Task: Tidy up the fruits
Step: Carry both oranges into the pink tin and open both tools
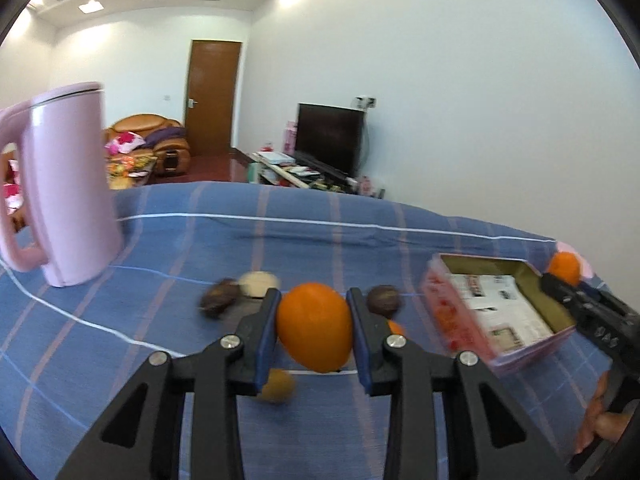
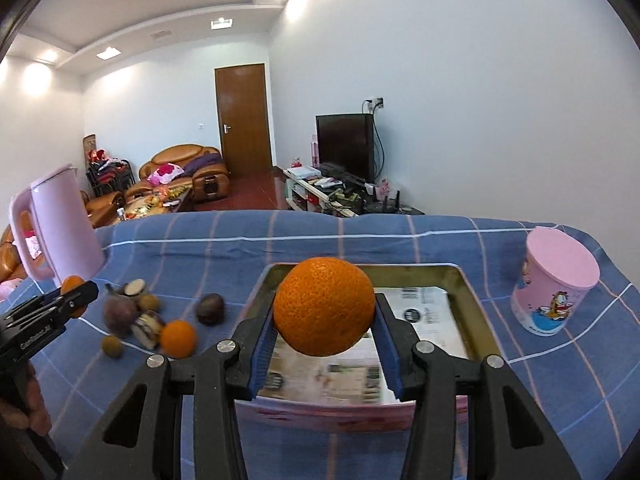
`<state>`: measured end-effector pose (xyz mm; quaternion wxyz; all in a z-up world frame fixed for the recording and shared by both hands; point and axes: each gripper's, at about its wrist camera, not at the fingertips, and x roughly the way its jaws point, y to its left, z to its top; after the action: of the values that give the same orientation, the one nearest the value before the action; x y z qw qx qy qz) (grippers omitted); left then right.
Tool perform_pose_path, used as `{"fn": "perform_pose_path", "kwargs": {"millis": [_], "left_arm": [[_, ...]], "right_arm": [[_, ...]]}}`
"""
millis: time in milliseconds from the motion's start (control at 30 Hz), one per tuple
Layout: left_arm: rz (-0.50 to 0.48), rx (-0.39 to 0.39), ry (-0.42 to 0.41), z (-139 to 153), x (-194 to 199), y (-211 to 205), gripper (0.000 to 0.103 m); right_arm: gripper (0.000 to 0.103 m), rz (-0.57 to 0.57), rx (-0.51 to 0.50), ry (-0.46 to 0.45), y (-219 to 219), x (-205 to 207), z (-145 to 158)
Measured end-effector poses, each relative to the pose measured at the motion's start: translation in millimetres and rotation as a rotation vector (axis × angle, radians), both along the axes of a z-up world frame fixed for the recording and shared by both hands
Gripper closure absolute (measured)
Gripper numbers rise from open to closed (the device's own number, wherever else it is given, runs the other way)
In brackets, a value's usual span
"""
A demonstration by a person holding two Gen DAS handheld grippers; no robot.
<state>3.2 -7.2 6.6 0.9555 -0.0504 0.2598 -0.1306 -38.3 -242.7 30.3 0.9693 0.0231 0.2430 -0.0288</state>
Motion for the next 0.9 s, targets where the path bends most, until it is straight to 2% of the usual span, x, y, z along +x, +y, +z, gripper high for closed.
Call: {"fn": "perform_pose_path", "kwargs": {"millis": [300, 533, 733, 900], "left_arm": [[-0.112, -0.011, 0.014, 7.0, 3.5, -83.1, 0.068], [-0.138, 0.017, 0.046, 5.6, 7.9, -138.9, 0.068], [-0.160, 0.070, 0.042, -2.2, 5.7, -155.2, 0.068], [-0.177, 0.096, 0.075, -10.2, 9.3, -159.1, 0.068]], "right_arm": [[0.055, -0.048, -0.112, 0.024, -28.8, 4.1, -9.0], [0.055, -0.080, -0.115, 0.061, -48.0, 12.6, -14.8], [0.055, -0.079, -0.084, 0.109, -56.5, 19.4, -21.8], [0.055, -0.067, -0.071, 0.145, -54.5, 23.5, -27.9]]}}
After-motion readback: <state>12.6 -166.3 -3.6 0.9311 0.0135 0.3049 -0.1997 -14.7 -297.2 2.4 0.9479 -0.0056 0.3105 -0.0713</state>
